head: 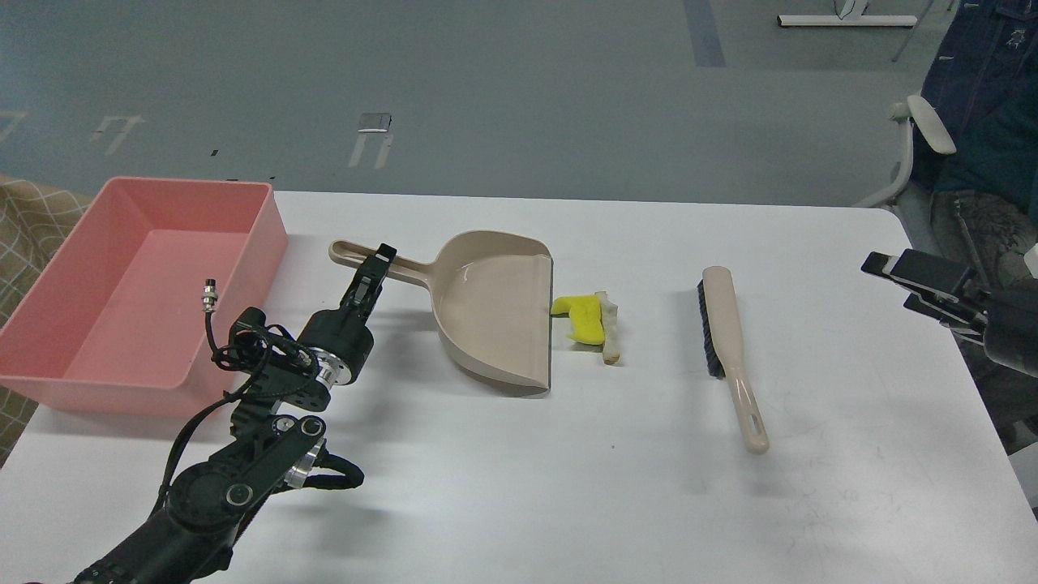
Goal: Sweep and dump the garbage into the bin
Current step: 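Reach the right gripper to the wooden brush handle and grasp it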
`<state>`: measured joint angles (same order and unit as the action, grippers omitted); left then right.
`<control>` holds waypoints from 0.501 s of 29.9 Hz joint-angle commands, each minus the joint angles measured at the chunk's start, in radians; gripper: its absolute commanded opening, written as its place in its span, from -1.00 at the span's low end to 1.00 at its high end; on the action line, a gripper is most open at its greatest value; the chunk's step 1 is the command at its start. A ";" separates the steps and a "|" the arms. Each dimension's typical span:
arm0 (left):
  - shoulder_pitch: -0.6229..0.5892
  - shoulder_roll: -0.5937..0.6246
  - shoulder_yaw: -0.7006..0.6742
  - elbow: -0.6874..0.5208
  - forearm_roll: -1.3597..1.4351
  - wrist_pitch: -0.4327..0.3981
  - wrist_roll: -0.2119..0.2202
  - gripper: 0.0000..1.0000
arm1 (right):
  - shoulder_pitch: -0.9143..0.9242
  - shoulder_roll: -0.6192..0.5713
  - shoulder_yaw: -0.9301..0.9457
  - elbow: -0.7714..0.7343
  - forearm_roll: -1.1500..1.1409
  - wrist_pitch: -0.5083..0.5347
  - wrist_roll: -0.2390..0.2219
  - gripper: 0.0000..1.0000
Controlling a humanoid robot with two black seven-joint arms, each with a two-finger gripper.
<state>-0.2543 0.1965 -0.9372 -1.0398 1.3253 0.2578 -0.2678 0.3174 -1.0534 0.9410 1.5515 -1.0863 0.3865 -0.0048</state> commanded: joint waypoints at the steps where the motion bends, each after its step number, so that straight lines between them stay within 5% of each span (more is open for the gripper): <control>1: -0.002 0.000 0.009 -0.006 -0.002 0.000 0.001 -1.00 | 0.002 0.004 -0.011 0.015 -0.003 0.002 -0.023 0.94; 15: 0.001 -0.006 0.024 -0.019 0.000 0.001 0.002 -1.00 | 0.014 0.121 -0.102 0.025 -0.136 0.011 -0.075 0.94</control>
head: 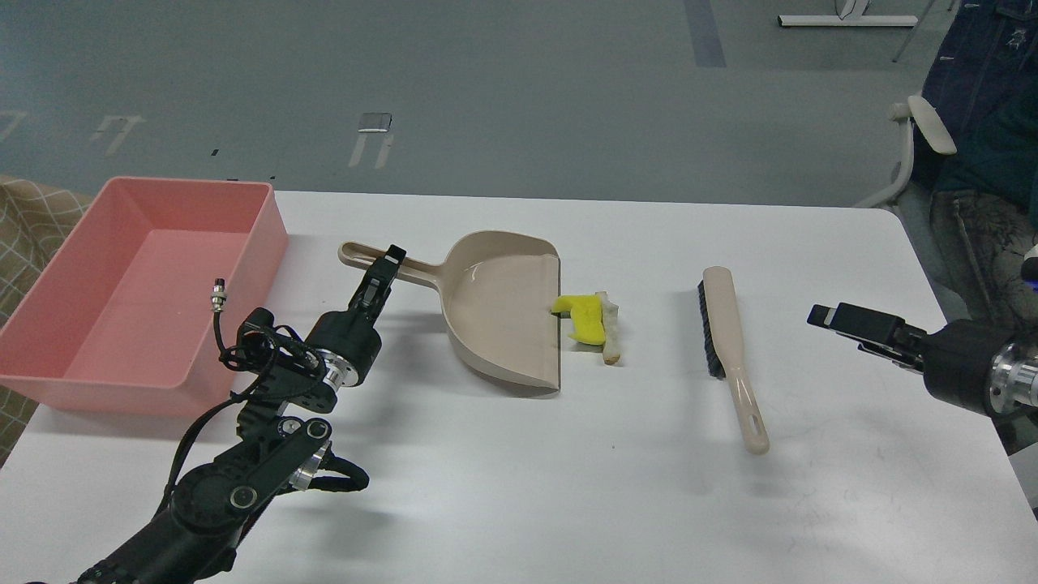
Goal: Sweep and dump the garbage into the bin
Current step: 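Reach the right gripper to the wooden brush handle and grasp it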
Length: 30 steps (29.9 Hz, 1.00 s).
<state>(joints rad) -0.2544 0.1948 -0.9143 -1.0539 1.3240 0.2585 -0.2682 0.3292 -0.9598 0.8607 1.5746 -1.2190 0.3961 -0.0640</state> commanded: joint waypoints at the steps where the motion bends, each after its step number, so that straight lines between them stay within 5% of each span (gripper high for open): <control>1: 0.001 -0.006 0.002 -0.006 0.003 0.001 0.003 -1.00 | 0.005 0.032 -0.026 0.002 -0.004 0.001 -0.020 0.94; 30: 0.001 -0.011 0.003 -0.008 0.004 0.001 0.001 -1.00 | 0.022 0.158 -0.129 -0.001 -0.105 0.001 -0.073 0.64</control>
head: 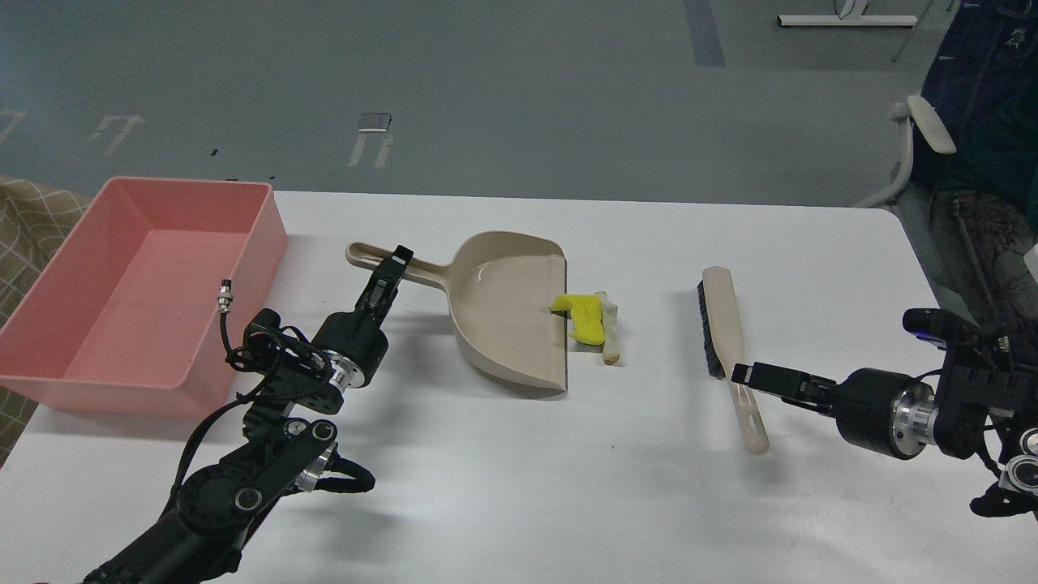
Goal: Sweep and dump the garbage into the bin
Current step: 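Reach the right gripper to the wooden brush handle and grasp it, then sweep the sponge into the dustpan with the brush in the right gripper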
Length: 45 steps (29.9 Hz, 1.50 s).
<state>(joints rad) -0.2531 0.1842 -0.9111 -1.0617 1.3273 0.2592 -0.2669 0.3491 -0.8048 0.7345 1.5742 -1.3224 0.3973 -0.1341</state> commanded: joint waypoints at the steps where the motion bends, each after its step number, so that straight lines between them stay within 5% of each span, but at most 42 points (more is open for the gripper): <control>1: -0.003 0.000 0.000 0.000 0.000 0.000 0.000 -1.00 | 0.002 0.003 -0.003 0.000 -0.001 0.000 -0.002 0.56; 5: -0.003 0.000 0.000 0.000 0.000 0.000 0.000 -1.00 | 0.002 0.004 -0.003 0.000 0.000 0.000 -0.002 0.40; 22: -0.002 0.000 0.000 0.000 0.001 0.000 -0.002 -1.00 | 0.001 0.039 -0.007 -0.002 0.000 0.000 -0.019 0.37; 45: -0.005 0.000 0.000 0.000 0.003 0.000 -0.002 -1.00 | 0.004 0.058 -0.032 -0.002 0.000 -0.002 -0.045 -0.04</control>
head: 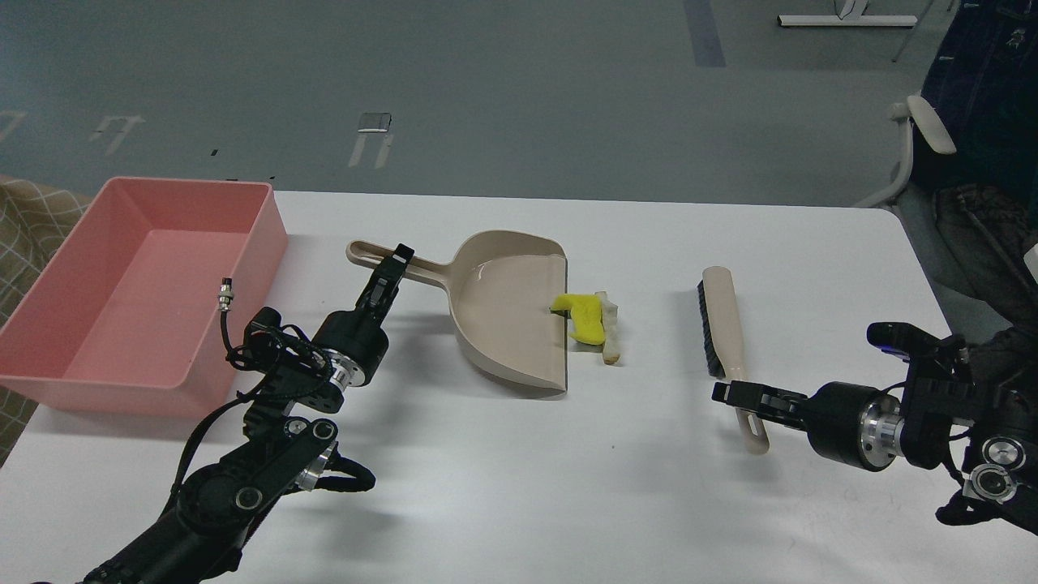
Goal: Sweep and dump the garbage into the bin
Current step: 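Sweep the sponge into the dustpan with the brush in the right gripper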
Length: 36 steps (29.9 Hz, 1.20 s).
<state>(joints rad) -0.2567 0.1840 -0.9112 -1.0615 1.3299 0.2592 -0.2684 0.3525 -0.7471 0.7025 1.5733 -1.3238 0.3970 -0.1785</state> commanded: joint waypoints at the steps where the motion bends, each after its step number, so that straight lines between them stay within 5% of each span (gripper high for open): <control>1: -0.001 0.000 0.000 0.000 0.000 0.000 0.000 -1.00 | 0.000 0.000 0.000 -0.001 0.002 0.000 -0.004 -0.05; 12: -0.001 0.000 0.000 0.000 0.000 0.000 0.000 -1.00 | 0.002 0.000 0.000 0.001 0.003 -0.001 -0.015 -0.19; 24: 0.002 0.000 0.000 -0.005 0.000 0.000 0.000 -1.00 | 0.002 0.000 0.002 0.007 0.008 0.002 -0.018 -0.91; 36: 0.010 0.000 0.000 -0.006 0.003 -0.001 -0.005 -1.00 | 0.040 0.008 -0.002 -0.001 0.006 0.013 -0.016 -1.00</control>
<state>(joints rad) -0.2537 0.1841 -0.9112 -1.0680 1.3301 0.2581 -0.2712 0.3892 -0.7474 0.7048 1.5806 -1.3161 0.4072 -0.1945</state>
